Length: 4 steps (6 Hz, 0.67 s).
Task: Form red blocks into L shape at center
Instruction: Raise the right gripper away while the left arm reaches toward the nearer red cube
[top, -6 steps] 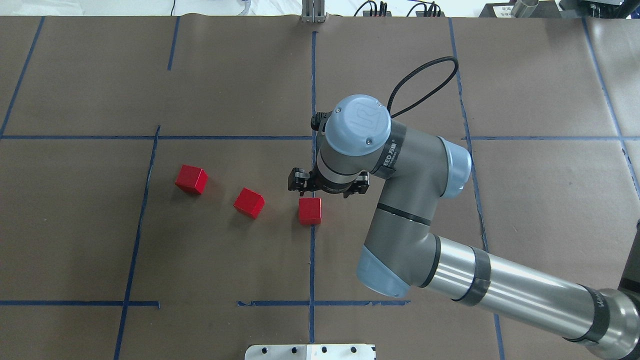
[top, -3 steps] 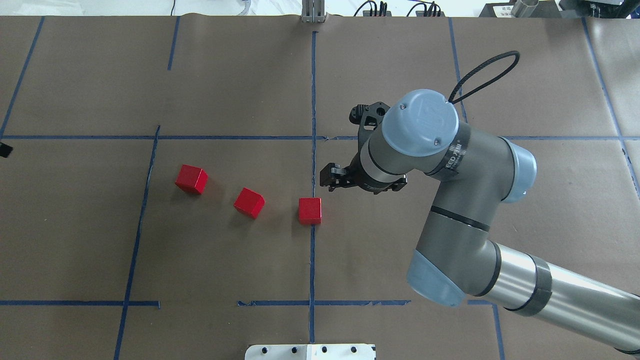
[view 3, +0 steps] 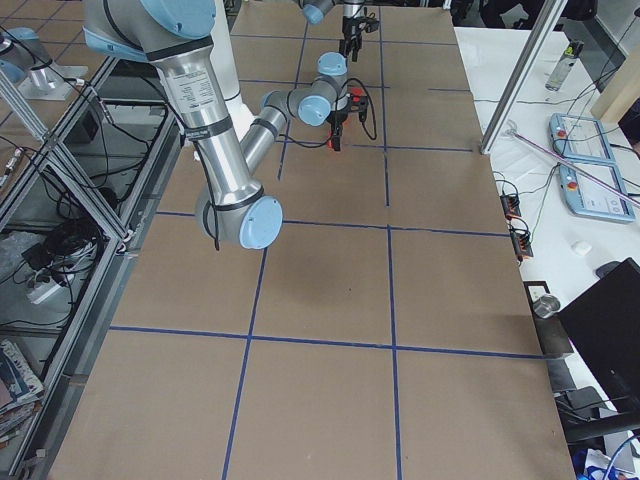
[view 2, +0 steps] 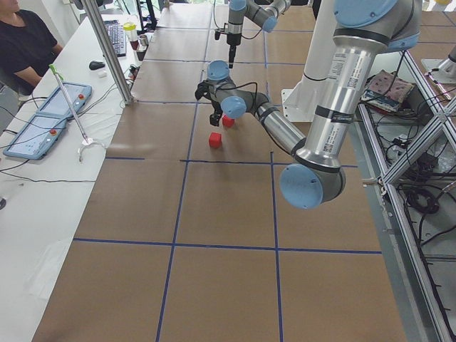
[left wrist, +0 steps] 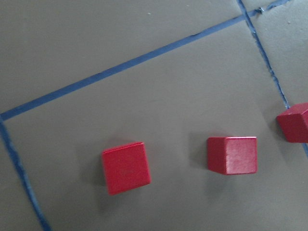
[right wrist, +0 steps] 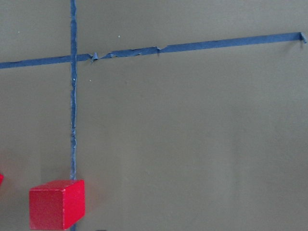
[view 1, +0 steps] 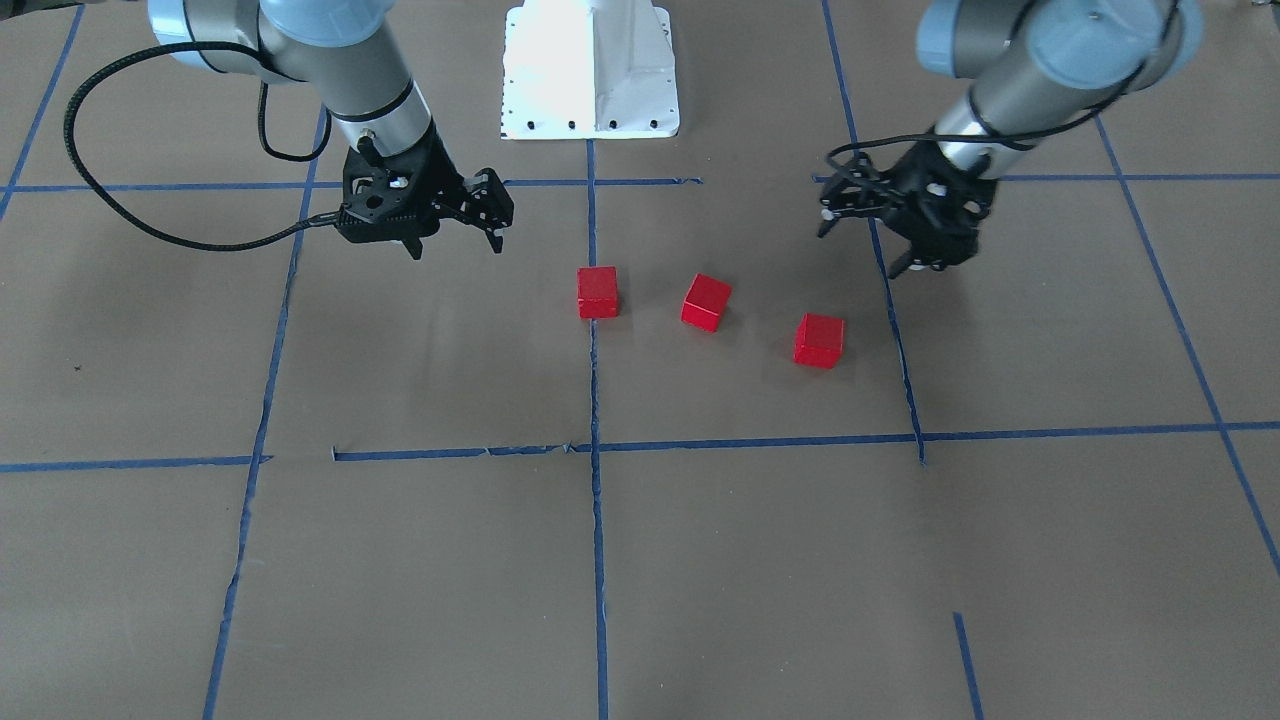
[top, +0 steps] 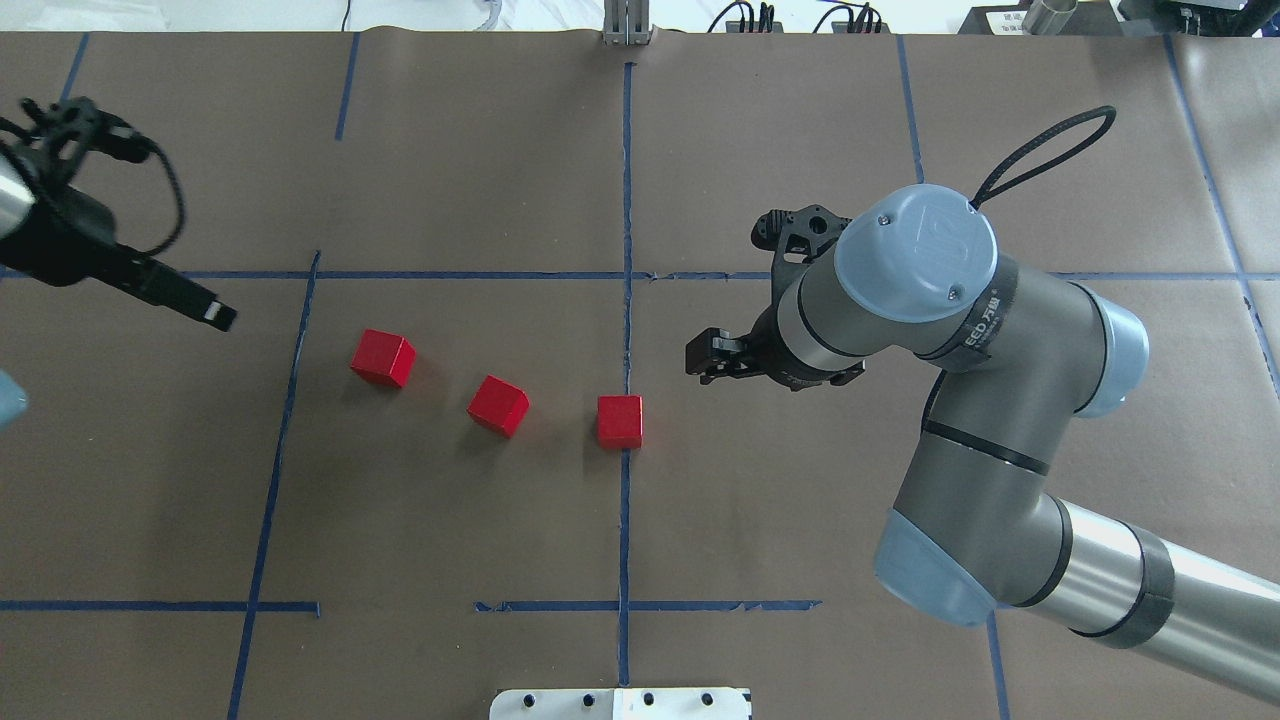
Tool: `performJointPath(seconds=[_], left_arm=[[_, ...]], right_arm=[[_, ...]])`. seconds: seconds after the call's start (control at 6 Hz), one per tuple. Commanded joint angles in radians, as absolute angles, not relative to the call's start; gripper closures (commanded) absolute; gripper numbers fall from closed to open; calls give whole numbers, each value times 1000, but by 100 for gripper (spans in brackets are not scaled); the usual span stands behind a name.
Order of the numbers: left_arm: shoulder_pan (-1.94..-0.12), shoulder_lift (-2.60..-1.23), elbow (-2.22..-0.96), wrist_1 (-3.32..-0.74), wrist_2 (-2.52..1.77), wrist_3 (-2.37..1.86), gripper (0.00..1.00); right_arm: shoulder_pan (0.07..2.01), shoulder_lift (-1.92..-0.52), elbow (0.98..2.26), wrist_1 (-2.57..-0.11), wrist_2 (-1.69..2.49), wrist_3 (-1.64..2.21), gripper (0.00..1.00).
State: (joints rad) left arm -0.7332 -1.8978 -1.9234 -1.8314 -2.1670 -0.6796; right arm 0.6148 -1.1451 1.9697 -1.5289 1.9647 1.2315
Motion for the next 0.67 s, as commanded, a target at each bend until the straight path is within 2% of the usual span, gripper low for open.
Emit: performJointPath(seconds=[0.0,0.5], left_arm=[[-623,-2030,-1832,-1830,-2072,-721,0],[-552,-2072,-1757,-1832,-1944,-719,0]], right_arm=[[695,-1265,2047,-1529,2044,1133,0],[721,-1308,2063,-1528,2066,1078,0]])
